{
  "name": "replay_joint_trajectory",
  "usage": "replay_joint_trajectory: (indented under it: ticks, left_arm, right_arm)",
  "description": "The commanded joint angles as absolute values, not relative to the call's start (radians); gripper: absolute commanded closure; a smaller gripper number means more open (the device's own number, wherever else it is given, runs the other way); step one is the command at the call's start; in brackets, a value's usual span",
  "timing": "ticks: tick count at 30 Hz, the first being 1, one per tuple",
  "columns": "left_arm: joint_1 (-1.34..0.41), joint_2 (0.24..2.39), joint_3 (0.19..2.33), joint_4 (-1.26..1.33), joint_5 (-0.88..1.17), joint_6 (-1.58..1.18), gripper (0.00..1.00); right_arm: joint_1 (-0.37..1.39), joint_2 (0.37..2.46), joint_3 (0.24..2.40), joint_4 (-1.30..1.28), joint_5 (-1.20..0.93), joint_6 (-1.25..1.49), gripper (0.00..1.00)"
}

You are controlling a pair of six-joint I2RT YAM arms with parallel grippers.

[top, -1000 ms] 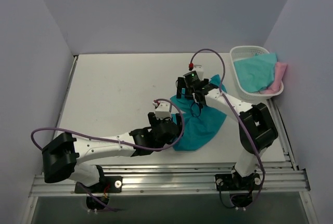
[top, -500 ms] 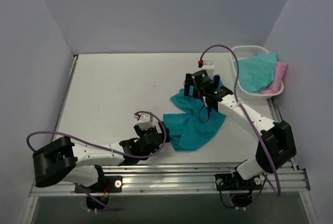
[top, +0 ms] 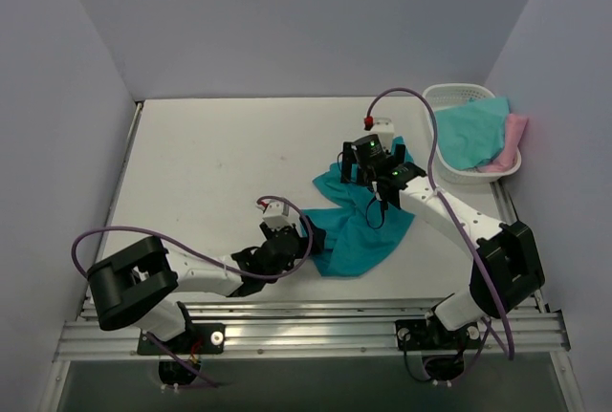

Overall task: Fold and stack the t-shirts
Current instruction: Flatten the tshirt out

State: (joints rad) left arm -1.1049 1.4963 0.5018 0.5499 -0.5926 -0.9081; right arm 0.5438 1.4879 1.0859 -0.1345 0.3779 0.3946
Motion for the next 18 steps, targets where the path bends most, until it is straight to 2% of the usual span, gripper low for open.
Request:
replay_joint_trajectory:
  ticks: [1,18]
  left_arm:
    - [-1.101,1.488,0.548,0.585,-0.594,-0.940,0.05]
    - [-1.101,1.517,0.554,0.591,-0.569,-0.962,0.00]
  right_arm:
    - [0.538,1.470,1.075,-0.146,0.426,0.384,0.00]
    - [0.529,1.476,1.060,-0.129,0.437,0.385,0.00]
